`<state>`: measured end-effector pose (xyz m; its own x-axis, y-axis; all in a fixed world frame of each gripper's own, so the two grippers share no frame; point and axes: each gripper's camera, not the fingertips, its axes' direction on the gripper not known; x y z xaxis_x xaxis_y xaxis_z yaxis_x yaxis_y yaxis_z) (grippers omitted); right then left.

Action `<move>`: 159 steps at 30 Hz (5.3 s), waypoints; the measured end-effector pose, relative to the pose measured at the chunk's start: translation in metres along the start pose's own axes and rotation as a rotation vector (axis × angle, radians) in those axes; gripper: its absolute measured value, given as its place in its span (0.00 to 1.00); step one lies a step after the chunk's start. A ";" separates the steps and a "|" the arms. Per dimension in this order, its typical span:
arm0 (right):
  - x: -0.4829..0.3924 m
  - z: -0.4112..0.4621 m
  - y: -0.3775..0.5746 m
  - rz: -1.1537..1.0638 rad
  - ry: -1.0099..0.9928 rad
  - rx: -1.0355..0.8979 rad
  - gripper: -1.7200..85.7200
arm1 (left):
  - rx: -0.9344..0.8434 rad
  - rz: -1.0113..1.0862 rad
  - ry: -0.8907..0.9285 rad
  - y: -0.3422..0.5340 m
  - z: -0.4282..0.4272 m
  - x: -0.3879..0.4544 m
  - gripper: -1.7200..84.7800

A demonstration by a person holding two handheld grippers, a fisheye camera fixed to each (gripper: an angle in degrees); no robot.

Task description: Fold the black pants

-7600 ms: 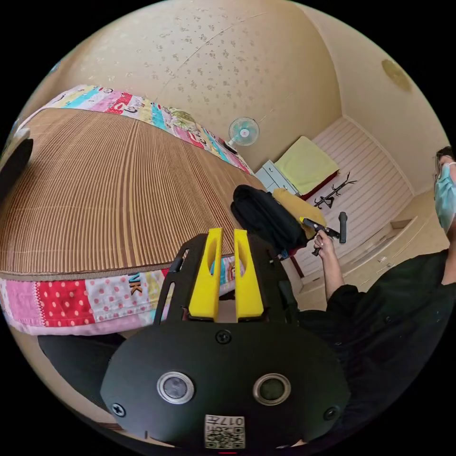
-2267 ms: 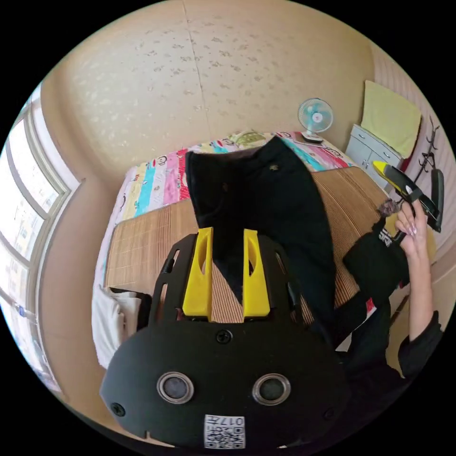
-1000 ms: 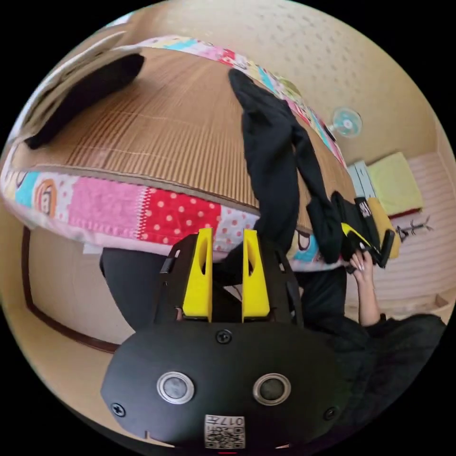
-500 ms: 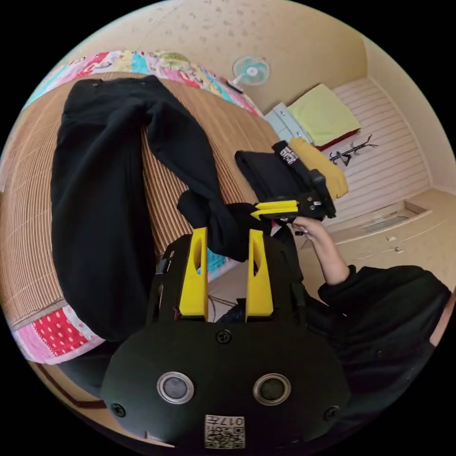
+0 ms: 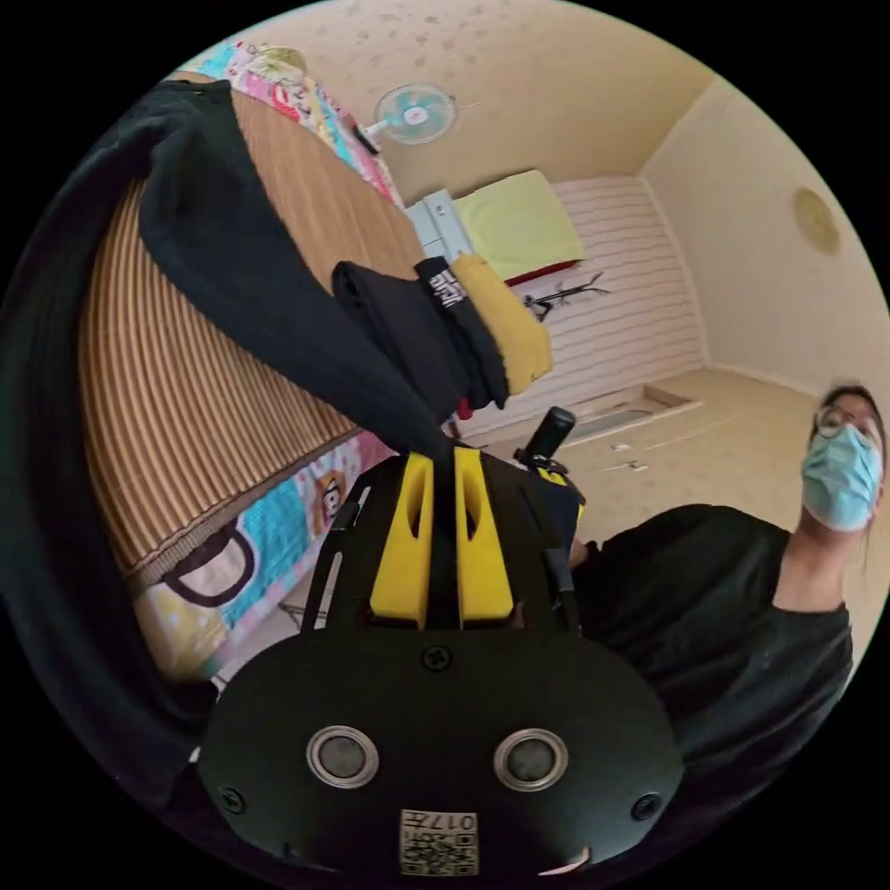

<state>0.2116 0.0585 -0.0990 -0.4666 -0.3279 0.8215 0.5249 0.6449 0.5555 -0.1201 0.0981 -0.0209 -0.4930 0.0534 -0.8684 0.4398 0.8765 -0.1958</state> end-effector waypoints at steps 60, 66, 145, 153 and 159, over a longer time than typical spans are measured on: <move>0.003 0.040 -0.011 0.139 0.048 -0.142 0.04 | -0.019 -0.216 -1.005 0.159 0.060 0.053 0.09; -0.004 0.046 -0.006 0.135 0.062 -0.151 0.04 | 0.011 -0.215 -1.103 0.156 0.080 0.045 0.11; 0.424 -0.040 -0.238 0.784 0.792 0.062 0.14 | -0.206 -0.073 -0.161 0.060 0.038 0.061 0.07; 0.470 -0.021 -0.239 0.773 0.702 0.133 0.11 | -0.121 -0.029 -0.034 0.059 0.031 0.064 0.07; 0.434 0.040 -0.298 0.545 0.850 0.057 0.06 | -0.075 -0.032 -0.155 0.087 0.016 0.078 0.07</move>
<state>-0.1757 -0.2485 0.0863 0.5003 -0.3475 0.7930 0.4702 0.8781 0.0882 -0.1083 0.1705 -0.1126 -0.3816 -0.0446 -0.9233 0.3656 0.9101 -0.1950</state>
